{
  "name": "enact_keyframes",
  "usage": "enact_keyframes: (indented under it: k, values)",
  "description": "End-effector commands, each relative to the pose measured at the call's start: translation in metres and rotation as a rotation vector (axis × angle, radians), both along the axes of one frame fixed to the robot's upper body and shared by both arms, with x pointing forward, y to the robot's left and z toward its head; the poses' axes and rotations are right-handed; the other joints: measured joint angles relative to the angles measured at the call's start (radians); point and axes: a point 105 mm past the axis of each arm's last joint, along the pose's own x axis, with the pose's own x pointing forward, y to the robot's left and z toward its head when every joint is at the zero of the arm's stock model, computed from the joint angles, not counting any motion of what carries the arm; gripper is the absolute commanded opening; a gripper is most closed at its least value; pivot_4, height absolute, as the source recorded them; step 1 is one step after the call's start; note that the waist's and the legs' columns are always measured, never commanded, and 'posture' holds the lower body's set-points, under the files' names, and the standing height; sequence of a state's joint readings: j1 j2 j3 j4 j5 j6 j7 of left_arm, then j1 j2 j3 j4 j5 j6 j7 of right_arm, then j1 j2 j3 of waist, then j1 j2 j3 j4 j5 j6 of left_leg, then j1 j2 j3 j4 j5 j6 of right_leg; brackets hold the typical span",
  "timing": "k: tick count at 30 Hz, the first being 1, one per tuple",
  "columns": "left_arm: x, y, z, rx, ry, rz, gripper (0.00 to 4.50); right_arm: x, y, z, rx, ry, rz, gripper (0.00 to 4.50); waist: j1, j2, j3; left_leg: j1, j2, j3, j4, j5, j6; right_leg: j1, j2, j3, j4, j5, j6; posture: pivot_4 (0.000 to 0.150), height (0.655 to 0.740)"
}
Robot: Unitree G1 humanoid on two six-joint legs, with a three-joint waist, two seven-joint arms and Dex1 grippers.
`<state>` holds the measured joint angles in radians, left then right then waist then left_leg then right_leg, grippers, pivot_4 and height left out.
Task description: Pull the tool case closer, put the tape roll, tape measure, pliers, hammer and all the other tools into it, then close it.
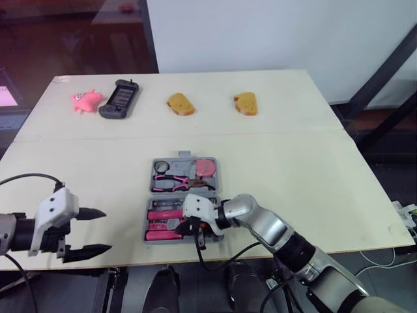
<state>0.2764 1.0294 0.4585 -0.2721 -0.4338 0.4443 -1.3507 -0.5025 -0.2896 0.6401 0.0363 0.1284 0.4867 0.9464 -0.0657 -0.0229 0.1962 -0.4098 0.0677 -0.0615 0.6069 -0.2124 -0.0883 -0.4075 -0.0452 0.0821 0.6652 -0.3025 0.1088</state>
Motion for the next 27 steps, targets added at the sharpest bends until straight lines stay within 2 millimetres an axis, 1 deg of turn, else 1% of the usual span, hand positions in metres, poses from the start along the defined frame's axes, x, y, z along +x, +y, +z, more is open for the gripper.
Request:
enact_keyframes:
  k: [1, 4, 7, 9, 11, 13, 16, 17, 19, 20, 21, 22, 23, 25, 27]
  values:
    - [0.015, 0.004, 0.011, -0.053, -0.076, 0.057, 4.5, 0.007, 0.006, 0.056, 0.174, -0.151, 0.011, 0.02, -0.001, 0.0, 0.0, 0.0, 0.0, 0.0, 0.0, 0.0, 0.0, 0.0, 0.0, 0.0, 0.0, 0.0, 0.0, 0.15, 0.74]
    - [0.024, 0.017, 0.015, -0.049, -0.106, 0.133, 4.5, 0.014, -0.004, 0.08, 0.222, -0.198, -0.04, 0.02, -0.004, 0.0, 0.0, -0.001, 0.0, -0.001, 0.0, 0.0, 0.0, -0.001, 0.0, 0.0, 0.0, 0.002, 0.004, 0.15, 0.74]
    - [0.029, 0.026, 0.013, -0.019, -0.131, 0.154, 4.5, 0.016, -0.018, 0.095, 0.255, -0.234, -0.085, 0.02, -0.003, 0.0, 0.0, 0.0, 0.0, -0.001, -0.001, 0.0, 0.0, -0.001, 0.0, 0.0, 0.0, 0.002, 0.004, 0.15, 0.74]
    - [0.042, 0.037, 0.004, 0.01, -0.144, 0.215, 4.5, 0.021, -0.043, 0.103, 0.23, -0.28, -0.131, 0.02, 0.002, 0.0, 0.0, 0.0, 0.0, -0.001, -0.001, 0.0, 0.0, -0.001, 0.0, 0.0, 0.0, 0.002, 0.004, 0.15, 0.74]
    - [0.056, 0.043, -0.006, 0.053, -0.186, 0.256, 4.5, 0.029, -0.073, 0.106, 0.172, -0.303, -0.193, 0.02, 0.018, 0.001, 0.001, -0.001, 0.0, -0.001, 0.0, 0.0, 0.0, 0.0, 0.0, -0.001, 0.0, 0.002, 0.004, 0.15, 0.74]
    - [0.064, 0.042, -0.011, 0.05, -0.22, 0.251, 4.5, 0.035, -0.095, 0.106, 0.116, -0.322, -0.236, 0.02, 0.023, 0.001, 0.0, -0.001, -0.001, 0.0, 0.002, 0.0, 0.0, 0.001, -0.001, 0.0, 0.0, 0.0, 0.001, 0.15, 0.74]
    - [0.072, 0.041, -0.014, 0.011, -0.21, 0.259, 3.66, 0.042, -0.12, 0.101, 0.048, -0.334, -0.288, 0.0, 0.023, -0.001, 0.0, -0.001, -0.001, 0.0, 0.003, 0.0, 0.0, 0.002, -0.001, 0.0, -0.001, 0.0, 0.001, 0.15, 0.74]
    - [0.072, 0.04, -0.016, 0.006, -0.196, 0.249, 3.2, 0.044, -0.125, 0.1, 0.039, -0.335, -0.301, 0.0, 0.022, -0.001, 0.0, -0.001, 0.0, 0.0, 0.003, 0.0, 0.0, 0.002, 0.0, 0.0, 0.0, 0.001, 0.002, 0.15, 0.74]
    - [0.074, 0.037, -0.018, -0.027, -0.15, 0.219, 2.15, 0.048, -0.139, 0.092, -0.022, -0.332, -0.329, 0.0, 0.02, 0.0, 0.0, -0.001, 0.0, 0.0, 0.002, 0.0, 0.0, 0.001, 0.0, 0.0, 0.0, 0.002, 0.004, 0.15, 0.74]
    - [0.075, 0.036, -0.022, 0.006, -0.157, 0.173, 1.63, 0.052, -0.145, 0.088, -0.044, -0.328, -0.347, 0.0, 0.02, 0.0, 0.0, -0.001, 0.0, 0.0, 0.002, 0.0, 0.0, 0.001, 0.0, 0.0, 0.0, 0.002, 0.004, 0.15, 0.74]
    - [0.078, 0.036, -0.025, 0.031, -0.177, 0.142, 1.1, 0.055, -0.151, 0.084, -0.065, -0.32, -0.36, 0.0, 0.021, 0.0, 0.0, -0.001, 0.0, 0.0, 0.002, 0.0, 0.0, 0.001, 0.0, 0.0, 0.0, 0.002, 0.004, 0.15, 0.74]
    - [0.084, 0.038, -0.024, 0.015, -0.188, 0.155, 0.51, 0.058, -0.154, 0.079, -0.092, -0.325, -0.363, 0.0, 0.021, 0.0, 0.0, -0.001, 0.0, 0.0, 0.003, 0.0, 0.0, 0.001, 0.0, 0.0, 0.0, 0.002, 0.004, 0.15, 0.74]
    - [0.089, 0.039, -0.024, 0.003, -0.198, 0.171, 0.03, 0.06, -0.157, 0.076, -0.114, -0.334, -0.357, 0.0, 0.022, 0.0, 0.0, -0.001, -0.001, 0.0, 0.003, 0.0, 0.0, 0.001, 0.0, 0.0, 0.0, 0.002, 0.004, 0.15, 0.74]
    - [0.093, 0.037, -0.028, -0.004, -0.189, 0.152, 0.03, 0.065, -0.162, 0.065, -0.164, -0.334, -0.351, 0.0, 0.021, 0.0, 0.0, -0.001, -0.001, 0.0, 0.003, 0.0, 0.0, 0.001, 0.0, 0.0, 0.0, 0.002, 0.004, 0.15, 0.74]
    - [0.093, 0.034, -0.034, 0.011, -0.18, 0.12, 0.03, 0.069, -0.163, 0.058, -0.179, -0.328, -0.351, 0.0, 0.021, 0.0, 0.0, -0.001, -0.001, 0.0, 0.003, 0.0, 0.0, 0.002, 0.0, 0.0, 0.0, 0.002, 0.005, 0.15, 0.74]
